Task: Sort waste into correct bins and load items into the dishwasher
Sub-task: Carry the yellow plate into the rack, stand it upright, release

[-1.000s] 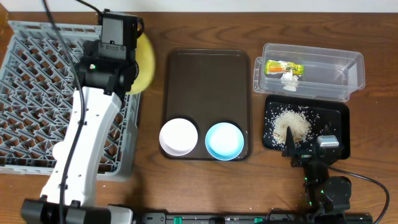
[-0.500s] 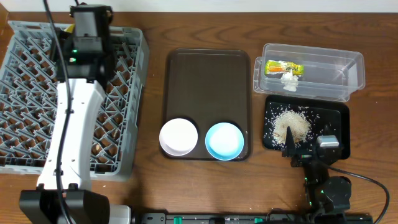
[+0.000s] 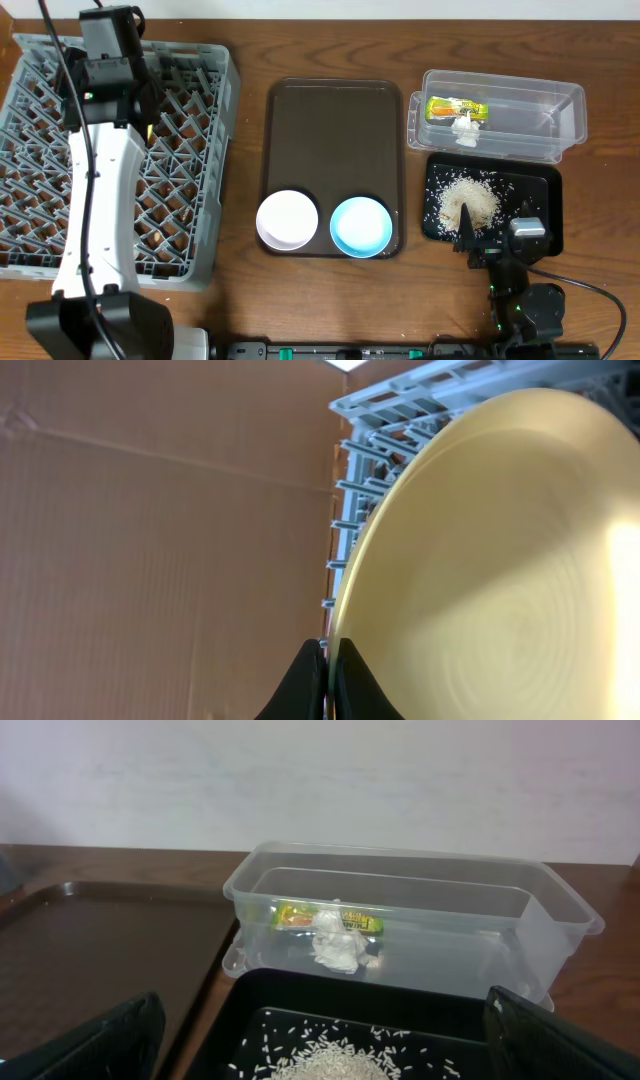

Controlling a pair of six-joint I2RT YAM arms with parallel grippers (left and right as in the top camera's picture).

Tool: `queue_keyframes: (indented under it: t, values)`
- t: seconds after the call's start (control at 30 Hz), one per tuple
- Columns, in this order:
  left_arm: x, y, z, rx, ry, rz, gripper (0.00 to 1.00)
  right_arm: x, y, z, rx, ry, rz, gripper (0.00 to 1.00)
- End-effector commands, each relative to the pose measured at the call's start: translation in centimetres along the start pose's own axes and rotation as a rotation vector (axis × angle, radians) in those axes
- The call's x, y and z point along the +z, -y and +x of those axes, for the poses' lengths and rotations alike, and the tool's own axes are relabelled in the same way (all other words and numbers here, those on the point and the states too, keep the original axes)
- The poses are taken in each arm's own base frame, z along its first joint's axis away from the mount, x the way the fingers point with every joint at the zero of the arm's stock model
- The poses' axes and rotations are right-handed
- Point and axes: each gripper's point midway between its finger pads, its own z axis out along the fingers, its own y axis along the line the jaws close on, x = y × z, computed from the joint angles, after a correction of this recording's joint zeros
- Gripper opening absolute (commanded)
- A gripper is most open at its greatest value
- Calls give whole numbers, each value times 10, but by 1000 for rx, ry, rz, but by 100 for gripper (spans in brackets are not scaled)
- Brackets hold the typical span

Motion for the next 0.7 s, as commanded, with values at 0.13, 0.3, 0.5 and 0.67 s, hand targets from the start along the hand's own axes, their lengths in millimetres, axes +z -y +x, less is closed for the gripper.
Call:
queue_keyframes:
  t: [0.13,0.3,0.5,0.67]
  values:
    - [10,16,-2,38,-9,29,6,0,1,1,-7,1,5,99]
    - [10,15,-5,64,3,21,6,0,1,1,-7,1,5,99]
    - [21,4,-6,79,3,-9,6,0,1,1,-7,1,5,99]
    - [37,1,-3,111,-12,-25,6,0,1,1,-7,1,5,99]
